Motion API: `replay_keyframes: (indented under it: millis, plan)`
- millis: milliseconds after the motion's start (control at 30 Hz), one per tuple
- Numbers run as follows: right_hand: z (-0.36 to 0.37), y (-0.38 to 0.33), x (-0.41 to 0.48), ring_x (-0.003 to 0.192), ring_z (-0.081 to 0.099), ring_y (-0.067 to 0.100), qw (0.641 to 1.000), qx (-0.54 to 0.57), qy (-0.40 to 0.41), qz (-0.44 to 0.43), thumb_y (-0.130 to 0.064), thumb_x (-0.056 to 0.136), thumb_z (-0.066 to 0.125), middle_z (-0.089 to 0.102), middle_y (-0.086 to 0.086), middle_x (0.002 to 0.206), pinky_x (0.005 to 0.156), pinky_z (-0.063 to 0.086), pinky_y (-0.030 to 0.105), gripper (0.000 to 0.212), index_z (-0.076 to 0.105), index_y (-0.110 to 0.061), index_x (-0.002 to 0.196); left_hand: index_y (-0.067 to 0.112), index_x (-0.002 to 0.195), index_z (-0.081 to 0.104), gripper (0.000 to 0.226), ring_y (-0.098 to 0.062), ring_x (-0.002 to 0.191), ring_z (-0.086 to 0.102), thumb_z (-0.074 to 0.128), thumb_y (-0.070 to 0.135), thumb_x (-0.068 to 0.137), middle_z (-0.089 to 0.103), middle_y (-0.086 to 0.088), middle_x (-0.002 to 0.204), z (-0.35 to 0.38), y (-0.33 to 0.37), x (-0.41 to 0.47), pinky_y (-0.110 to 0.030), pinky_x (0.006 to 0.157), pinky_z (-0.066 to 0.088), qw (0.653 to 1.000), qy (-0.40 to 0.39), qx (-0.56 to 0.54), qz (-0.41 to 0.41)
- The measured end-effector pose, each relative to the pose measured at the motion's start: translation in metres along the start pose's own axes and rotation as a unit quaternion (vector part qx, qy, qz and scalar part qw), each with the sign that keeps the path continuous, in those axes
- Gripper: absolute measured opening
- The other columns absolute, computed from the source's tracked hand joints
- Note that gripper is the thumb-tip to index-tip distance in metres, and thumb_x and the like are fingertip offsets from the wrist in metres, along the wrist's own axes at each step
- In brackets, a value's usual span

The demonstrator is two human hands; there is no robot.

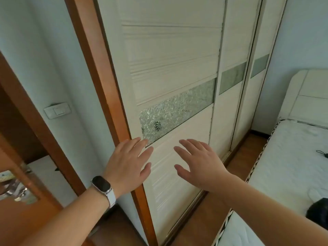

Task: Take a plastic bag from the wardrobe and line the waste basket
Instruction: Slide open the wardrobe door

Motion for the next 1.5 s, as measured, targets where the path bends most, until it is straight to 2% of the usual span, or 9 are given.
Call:
replay_keyframes:
  millis: [233,433,567,867,1000,1133,1300,1367,1500]
  plan:
    - [0.038,0.013,0.047,0.125,0.053,0.028,0.999,0.031,0.021,-0.021,-0.053,0.09,0.044,0.057,0.007,0.136,0.102,0.044,0.043,0.054,0.057,-0.02,0.13,0.018,0.123,0.062,0.045,-0.031,0.126,0.053,0.041,0.04,0.09,0.06,-0.01,0.133,0.025,-0.026,0.037,-0.05,0.103,0.043,0.999,0.017,0.034,-0.007]
    - [0.057,0.015,0.102,0.126,0.051,0.027,0.997,0.04,0.063,-0.029,-0.051,0.091,0.048,0.056,0.006,0.137,0.101,0.044,0.042,0.053,0.055,-0.019,0.131,0.018,0.124,0.061,0.042,-0.03,0.129,0.049,0.042,0.036,0.092,0.058,-0.009,0.135,0.039,-0.058,0.073,-0.05,0.105,0.038,0.996,0.078,0.052,0.008]
    - [0.066,0.016,0.145,0.129,0.048,0.026,0.992,0.053,0.116,-0.025,-0.049,0.093,0.049,0.053,0.007,0.14,0.104,0.04,0.041,0.053,0.053,-0.017,0.135,0.016,0.123,0.061,0.039,-0.03,0.131,0.048,0.042,0.034,0.094,0.057,-0.01,0.136,0.045,-0.078,0.09,-0.046,0.099,0.041,0.988,0.133,0.079,0.019]
    - [0.09,0.01,0.199,0.139,0.039,0.034,0.962,0.088,0.25,-0.062,-0.044,0.095,0.053,0.04,0.015,0.152,0.112,0.035,0.047,0.056,0.049,-0.012,0.14,0.016,0.122,0.063,0.038,-0.028,0.131,0.051,0.044,0.035,0.095,0.058,-0.01,0.137,0.054,-0.077,0.097,-0.041,0.095,0.041,0.975,0.186,0.121,0.002]
    - [0.104,0.009,0.219,0.145,0.029,0.036,0.956,0.104,0.265,-0.069,-0.051,0.1,0.04,0.031,0.019,0.156,0.113,0.031,0.053,0.06,0.039,-0.014,0.147,0.016,0.125,0.06,0.04,-0.029,0.134,0.047,0.043,0.035,0.095,0.055,-0.011,0.141,0.056,-0.07,0.099,-0.044,0.099,0.04,0.978,0.176,0.11,-0.029]
    - [0.132,0.013,0.233,0.145,0.026,0.038,0.946,0.104,0.297,-0.082,-0.05,0.103,0.026,0.024,0.022,0.157,0.111,0.03,0.061,0.06,0.021,-0.019,0.154,0.016,0.132,0.054,0.044,-0.03,0.14,0.039,0.039,0.036,0.096,0.046,-0.011,0.148,0.061,-0.065,0.103,-0.047,0.112,0.025,0.979,0.141,0.131,-0.066]
    - [0.158,0.021,0.252,0.15,0.015,0.029,0.907,0.104,0.393,-0.107,-0.051,0.102,0.026,0.007,0.007,0.164,0.117,0.019,0.057,0.061,0.014,-0.024,0.156,0.015,0.137,0.048,0.044,-0.032,0.144,0.032,0.033,0.033,0.1,0.039,-0.013,0.153,0.066,-0.06,0.114,-0.049,0.119,0.008,0.973,0.114,0.171,-0.106]
    - [0.165,0.024,0.261,0.151,0.012,0.025,0.89,0.102,0.427,-0.122,-0.052,0.101,0.027,0.006,0.005,0.165,0.117,0.014,0.054,0.062,0.015,-0.025,0.156,0.014,0.137,0.047,0.043,-0.032,0.144,0.03,0.034,0.032,0.101,0.039,-0.014,0.152,0.069,-0.058,0.12,-0.05,0.118,0.009,0.97,0.107,0.186,-0.111]
    - [0.179,0.033,0.275,0.151,0.012,0.023,0.86,0.108,0.477,-0.143,-0.058,0.095,0.031,0.013,0.007,0.164,0.119,0.01,0.049,0.071,0.021,-0.022,0.155,0.014,0.133,0.051,0.04,-0.03,0.142,0.031,0.046,0.031,0.096,0.04,-0.014,0.152,0.074,-0.058,0.126,-0.05,0.112,0.023,0.964,0.092,0.216,-0.125]
Point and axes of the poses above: each hand's wrist, its own x-axis towards the middle knuckle, its own z-axis out of the palm, y = z × x, the point moved 2 cm from there along x, towards the middle knuckle
